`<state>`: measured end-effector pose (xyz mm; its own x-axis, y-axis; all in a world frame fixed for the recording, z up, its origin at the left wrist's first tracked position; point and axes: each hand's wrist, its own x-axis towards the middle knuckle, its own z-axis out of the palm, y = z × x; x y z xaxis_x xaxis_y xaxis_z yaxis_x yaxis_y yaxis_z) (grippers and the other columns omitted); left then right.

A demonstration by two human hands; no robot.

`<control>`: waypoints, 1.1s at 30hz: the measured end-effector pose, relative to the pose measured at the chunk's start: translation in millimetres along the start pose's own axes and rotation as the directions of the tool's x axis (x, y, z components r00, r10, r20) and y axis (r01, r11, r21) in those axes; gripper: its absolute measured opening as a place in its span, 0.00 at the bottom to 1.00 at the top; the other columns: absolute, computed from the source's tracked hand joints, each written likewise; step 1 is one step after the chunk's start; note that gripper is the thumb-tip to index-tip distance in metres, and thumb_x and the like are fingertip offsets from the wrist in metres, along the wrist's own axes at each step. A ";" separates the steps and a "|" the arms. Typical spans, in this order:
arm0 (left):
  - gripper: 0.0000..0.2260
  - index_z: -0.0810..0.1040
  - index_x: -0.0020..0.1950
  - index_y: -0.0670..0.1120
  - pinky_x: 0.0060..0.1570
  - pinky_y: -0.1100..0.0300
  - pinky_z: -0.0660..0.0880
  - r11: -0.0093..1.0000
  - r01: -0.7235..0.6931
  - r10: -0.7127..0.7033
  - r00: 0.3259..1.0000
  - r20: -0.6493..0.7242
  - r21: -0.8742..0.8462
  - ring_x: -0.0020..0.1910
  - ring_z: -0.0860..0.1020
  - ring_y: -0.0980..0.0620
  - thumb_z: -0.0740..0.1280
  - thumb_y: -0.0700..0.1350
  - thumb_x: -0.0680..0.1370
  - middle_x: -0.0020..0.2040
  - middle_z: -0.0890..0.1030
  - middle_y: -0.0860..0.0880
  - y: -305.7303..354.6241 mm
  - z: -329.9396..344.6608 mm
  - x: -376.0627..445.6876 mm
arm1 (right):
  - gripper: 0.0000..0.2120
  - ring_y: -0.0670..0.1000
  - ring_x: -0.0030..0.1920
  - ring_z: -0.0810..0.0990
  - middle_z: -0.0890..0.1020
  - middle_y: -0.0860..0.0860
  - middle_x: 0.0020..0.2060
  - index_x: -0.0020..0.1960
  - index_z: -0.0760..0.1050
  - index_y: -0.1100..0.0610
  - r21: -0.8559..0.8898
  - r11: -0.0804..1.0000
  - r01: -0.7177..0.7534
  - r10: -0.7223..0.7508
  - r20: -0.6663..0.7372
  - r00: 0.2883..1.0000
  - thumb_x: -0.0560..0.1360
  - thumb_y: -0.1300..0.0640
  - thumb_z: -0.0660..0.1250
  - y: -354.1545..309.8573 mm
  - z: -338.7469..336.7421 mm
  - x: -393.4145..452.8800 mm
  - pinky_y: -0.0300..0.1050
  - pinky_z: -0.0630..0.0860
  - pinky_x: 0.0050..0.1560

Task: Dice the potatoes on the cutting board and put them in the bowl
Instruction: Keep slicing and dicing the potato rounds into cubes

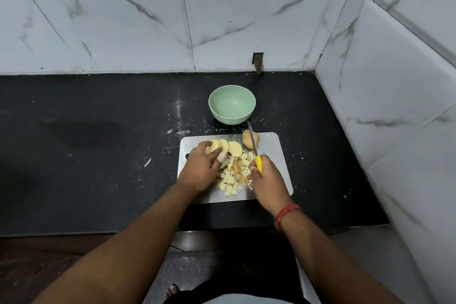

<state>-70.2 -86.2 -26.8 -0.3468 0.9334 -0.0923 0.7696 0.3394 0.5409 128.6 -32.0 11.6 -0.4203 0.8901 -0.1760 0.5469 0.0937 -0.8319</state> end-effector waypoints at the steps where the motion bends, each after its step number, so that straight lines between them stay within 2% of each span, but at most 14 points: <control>1: 0.30 0.75 0.74 0.51 0.74 0.44 0.63 1.000 0.003 -0.003 1.000 0.011 0.008 0.74 0.65 0.44 0.49 0.65 0.82 0.76 0.65 0.46 0.2 -1.9 0.9 | 0.04 0.48 0.51 0.79 0.78 0.49 0.49 0.52 0.70 0.52 0.006 1.000 0.007 -0.007 0.008 1.000 0.82 0.58 0.56 -1.8 0.3 -1.0 0.43 0.78 0.47; 4: 0.28 0.73 0.76 0.51 0.73 0.48 0.65 1.000 0.015 -0.015 1.000 0.010 -0.011 0.73 0.68 0.44 0.49 0.63 0.83 0.77 0.66 0.46 1.0 -8.8 2.7 | 0.05 0.46 0.49 0.80 0.78 0.49 0.49 0.52 0.70 0.54 0.016 1.000 0.024 -0.024 0.022 0.999 0.82 0.59 0.56 -3.1 -1.2 -6.0 0.28 0.70 0.37; 5: 0.26 0.71 0.77 0.51 0.72 0.50 0.66 1.000 0.005 -0.005 1.000 0.009 0.005 0.72 0.69 0.45 0.50 0.61 0.84 0.77 0.66 0.46 1.0 -10.8 3.0 | 0.05 0.45 0.48 0.80 0.78 0.49 0.49 0.52 0.70 0.54 0.026 0.999 0.022 -0.023 0.026 0.999 0.82 0.60 0.56 -2.8 -1.9 -7.8 0.28 0.70 0.35; 6: 0.25 0.69 0.79 0.51 0.70 0.51 0.68 0.999 -0.010 0.009 1.000 0.012 0.037 0.71 0.71 0.44 0.51 0.60 0.85 0.77 0.66 0.46 0.4 -12.5 3.4 | 0.05 0.44 0.47 0.80 0.77 0.49 0.49 0.52 0.70 0.54 0.036 0.999 0.020 -0.021 0.027 0.999 0.82 0.60 0.56 -2.0 -2.5 -9.0 0.29 0.72 0.36; 10: 0.23 0.66 0.80 0.47 0.67 0.49 0.71 0.986 -0.072 0.069 0.997 0.022 0.153 0.69 0.74 0.40 0.53 0.54 0.86 0.76 0.70 0.43 -2.8 -18.4 4.4 | 0.06 0.44 0.44 0.81 0.77 0.49 0.49 0.51 0.70 0.54 0.046 0.999 0.007 -0.008 0.028 1.000 0.82 0.59 0.55 0.3 -4.6 -13.8 0.48 0.81 0.47; 13: 0.21 0.70 0.76 0.43 0.63 0.49 0.72 0.981 -0.084 0.084 0.996 0.005 0.173 0.65 0.76 0.39 0.54 0.51 0.87 0.72 0.74 0.41 -1.1 -19.4 4.3 | 0.06 0.45 0.44 0.81 0.77 0.50 0.49 0.52 0.70 0.54 0.039 0.999 0.008 -0.009 0.027 1.000 0.82 0.59 0.55 0.3 -6.1 -15.9 0.48 0.81 0.48; 15: 0.15 0.74 0.68 0.43 0.51 0.49 0.72 0.988 -0.016 0.023 0.999 -0.045 0.156 0.57 0.78 0.39 0.55 0.48 0.87 0.64 0.77 0.41 0.6 -17.9 5.5 | 0.06 0.45 0.44 0.81 0.77 0.49 0.50 0.52 0.70 0.54 0.041 0.999 0.007 -0.008 0.029 1.000 0.82 0.59 0.55 -0.9 -6.6 -17.4 0.47 0.81 0.48; 17: 0.12 0.74 0.59 0.44 0.44 0.53 0.67 0.990 0.069 -0.053 0.990 -0.130 0.125 0.49 0.76 0.41 0.56 0.49 0.87 0.58 0.78 0.43 2.9 -17.1 7.0 | 0.06 0.45 0.44 0.80 0.77 0.49 0.51 0.54 0.71 0.54 0.051 0.999 0.005 -0.006 0.031 0.999 0.83 0.59 0.55 -1.7 -7.2 -18.7 0.46 0.81 0.49; 19: 0.13 0.73 0.59 0.44 0.42 0.53 0.67 0.988 0.093 -0.070 0.983 -0.172 0.127 0.44 0.73 0.44 0.56 0.52 0.87 0.57 0.76 0.45 4.6 -16.3 6.9 | 0.06 0.44 0.43 0.80 0.77 0.50 0.50 0.54 0.71 0.55 0.047 0.999 0.001 -0.002 0.030 1.000 0.83 0.59 0.56 -2.0 -8.6 -20.4 0.44 0.81 0.48; 21: 0.14 0.73 0.62 0.44 0.40 0.51 0.71 0.981 0.093 -0.056 0.976 -0.209 0.170 0.45 0.73 0.45 0.57 0.53 0.86 0.59 0.75 0.45 3.8 -14.8 6.8 | 0.05 0.44 0.42 0.80 0.78 0.50 0.49 0.53 0.71 0.55 0.035 0.999 0.002 -0.002 0.020 1.000 0.83 0.59 0.56 -1.3 -9.7 -22.0 0.43 0.80 0.47; 23: 0.15 0.74 0.62 0.43 0.42 0.49 0.75 0.970 0.081 -0.021 0.967 -0.255 0.230 0.52 0.75 0.43 0.60 0.53 0.85 0.59 0.74 0.44 2.0 -12.7 8.4 | 0.05 0.44 0.41 0.80 0.78 0.51 0.48 0.52 0.70 0.54 0.028 1.000 -0.002 0.001 0.017 1.000 0.83 0.58 0.56 0.0 -10.5 -24.0 0.44 0.80 0.47; 26: 0.18 0.75 0.61 0.39 0.52 0.47 0.76 0.946 0.088 -0.001 0.963 -0.270 0.313 0.56 0.74 0.42 0.62 0.54 0.84 0.59 0.74 0.42 -1.7 -10.7 12.8 | 0.05 0.44 0.41 0.81 0.79 0.51 0.48 0.51 0.70 0.53 0.030 0.999 -0.016 0.015 0.014 1.000 0.83 0.57 0.56 2.4 -11.0 -26.9 0.47 0.81 0.48; 29: 0.19 0.74 0.64 0.39 0.60 0.47 0.73 0.924 0.114 -0.033 0.974 -0.222 0.364 0.60 0.73 0.42 0.63 0.53 0.82 0.61 0.75 0.42 -4.1 -10.2 15.6 | 0.06 0.44 0.41 0.81 0.79 0.51 0.48 0.51 0.71 0.53 0.039 0.999 -0.021 0.021 0.010 1.000 0.83 0.58 0.56 3.6 -11.6 -29.4 0.46 0.81 0.48; 33: 0.28 0.62 0.78 0.42 0.73 0.45 0.63 0.913 0.080 -0.046 0.994 -0.094 0.400 0.72 0.66 0.40 0.62 0.56 0.83 0.73 0.70 0.42 -6.6 -7.4 23.2 | 0.06 0.44 0.41 0.81 0.80 0.51 0.48 0.51 0.71 0.53 0.036 0.999 -0.037 0.037 0.009 0.999 0.82 0.58 0.56 5.2 -12.8 -32.0 0.41 0.79 0.44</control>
<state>-87.2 -67.7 -26.4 -0.4309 0.9016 -0.0383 0.8893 0.4314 0.1515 154.2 -54.2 19.7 -0.4063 0.8890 -0.2110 0.5359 0.0449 -0.8431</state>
